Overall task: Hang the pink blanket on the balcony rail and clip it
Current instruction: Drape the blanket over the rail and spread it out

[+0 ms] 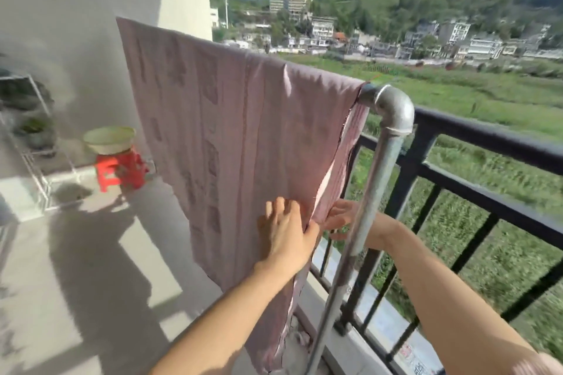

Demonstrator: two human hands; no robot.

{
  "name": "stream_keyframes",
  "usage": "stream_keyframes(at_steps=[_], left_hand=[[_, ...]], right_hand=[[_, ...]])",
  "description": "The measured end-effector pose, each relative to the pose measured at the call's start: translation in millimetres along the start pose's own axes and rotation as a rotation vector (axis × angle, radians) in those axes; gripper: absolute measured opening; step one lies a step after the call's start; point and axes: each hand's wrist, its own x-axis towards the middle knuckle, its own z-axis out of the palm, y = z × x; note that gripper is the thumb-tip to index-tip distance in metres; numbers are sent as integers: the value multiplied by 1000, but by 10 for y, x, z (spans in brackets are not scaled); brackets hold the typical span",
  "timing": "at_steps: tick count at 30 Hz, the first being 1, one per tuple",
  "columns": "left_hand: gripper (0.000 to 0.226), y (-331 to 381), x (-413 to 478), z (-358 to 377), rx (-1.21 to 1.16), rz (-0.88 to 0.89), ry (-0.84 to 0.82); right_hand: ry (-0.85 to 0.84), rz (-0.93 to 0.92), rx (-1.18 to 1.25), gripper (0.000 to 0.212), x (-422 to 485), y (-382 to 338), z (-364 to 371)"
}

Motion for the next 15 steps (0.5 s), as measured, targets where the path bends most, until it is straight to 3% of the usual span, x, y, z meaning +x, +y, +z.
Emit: stream_keyframes(at_steps=[2, 6, 7, 10, 12, 15], left_hand=[[32, 15, -21, -28, 12, 16, -81], [31, 132, -161, -136, -104, 12, -95], [31, 154, -187, -166, -98, 0, -94], [32, 222, -272, -247, -92, -67, -94], [35, 301, -336, -302, -97, -121, -83], [41, 428, -454, -382, -120, -198, -58]], right_hand=[[-45, -13, -67, 51, -41, -17, 13], [89, -86, -124, 77, -84, -78, 60], [92, -106, -125, 70, -86, -99, 86], [132, -213, -62, 18, -80, -138, 100], [169, -251, -118, 10, -97, -134, 37], [187, -250, -175, 20, -201, -88, -106]])
